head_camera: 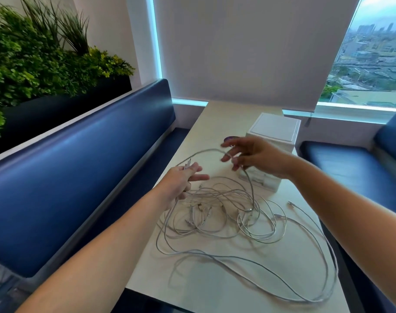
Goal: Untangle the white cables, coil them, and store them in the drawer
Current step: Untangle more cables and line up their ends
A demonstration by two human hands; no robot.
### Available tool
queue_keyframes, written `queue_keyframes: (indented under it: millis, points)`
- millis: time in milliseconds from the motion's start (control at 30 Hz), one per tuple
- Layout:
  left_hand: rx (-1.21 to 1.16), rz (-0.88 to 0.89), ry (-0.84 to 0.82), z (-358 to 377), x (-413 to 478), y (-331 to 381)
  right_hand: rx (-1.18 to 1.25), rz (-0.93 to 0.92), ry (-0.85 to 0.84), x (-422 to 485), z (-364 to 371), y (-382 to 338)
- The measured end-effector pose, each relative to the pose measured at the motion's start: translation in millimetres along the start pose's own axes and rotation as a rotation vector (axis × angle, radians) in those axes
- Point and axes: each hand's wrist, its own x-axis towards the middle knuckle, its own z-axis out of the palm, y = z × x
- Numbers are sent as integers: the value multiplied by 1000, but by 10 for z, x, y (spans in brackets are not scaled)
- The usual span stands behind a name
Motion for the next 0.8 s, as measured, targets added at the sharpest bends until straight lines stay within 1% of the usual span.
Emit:
queue_keyframes:
  millis: [67, 133, 233, 367, 433, 467, 533, 600, 633, 733, 800]
  points:
    - [-142, -25, -21, 18, 10, -8, -28, 31, -111, -57, 85, 115]
    - [-315, -32, -21, 19, 22, -7, -77, 81, -184, -103, 147, 269]
    - [-491, -20, 51, -13, 45, 7, -175, 173, -281, -185, 191, 549]
    - [-484, 9, 221, -137, 80, 25, -321, 346, -384, -369, 228, 893]
    - [-468, 37, 265, -183, 75, 33, -436, 431, -447, -467, 252, 1057]
    - [-437, 53, 269, -190, 67, 33, -464, 456, -449, -493, 261, 1138]
    - [-336, 83, 244, -164, 27, 29, -520, 460, -392, -479, 273, 1217]
    - [-236, 109, 207, -103, -9, 18, -561, 386, -300, -369, 293, 1160]
    - [-182, 119, 189, -65, -30, 9, -505, 353, -242, -294, 316, 1083]
    - [-36, 156, 131, 56, -77, -28, -167, 330, -72, -54, 418, 771]
    - [27, 188, 85, 138, -110, -46, 11, 320, 11, 107, 486, 583]
